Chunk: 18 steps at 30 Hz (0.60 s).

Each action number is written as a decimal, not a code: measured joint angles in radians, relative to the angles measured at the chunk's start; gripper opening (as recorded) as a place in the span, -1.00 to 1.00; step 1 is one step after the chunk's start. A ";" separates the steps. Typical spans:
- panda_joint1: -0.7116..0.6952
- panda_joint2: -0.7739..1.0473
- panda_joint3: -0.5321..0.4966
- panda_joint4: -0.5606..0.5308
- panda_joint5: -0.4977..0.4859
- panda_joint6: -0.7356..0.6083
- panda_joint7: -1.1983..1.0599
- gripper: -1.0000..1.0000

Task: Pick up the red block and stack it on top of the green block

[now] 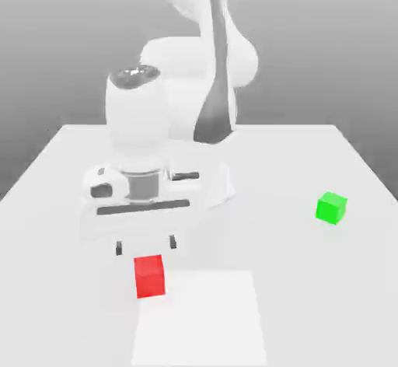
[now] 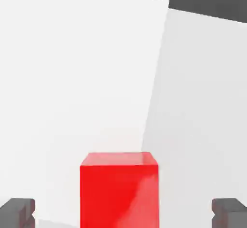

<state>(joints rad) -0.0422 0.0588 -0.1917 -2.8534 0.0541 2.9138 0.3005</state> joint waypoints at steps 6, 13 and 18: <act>-0.078 0.139 0.101 0.019 0.101 0.116 -0.076 -1.00; -0.065 0.089 0.077 0.011 0.058 0.073 -0.044 -1.00; -0.072 -0.088 0.051 -0.015 -0.064 -0.075 0.043 -1.00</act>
<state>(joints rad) -0.1144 -0.0290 -0.1403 -2.8685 -0.0098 2.8388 0.3436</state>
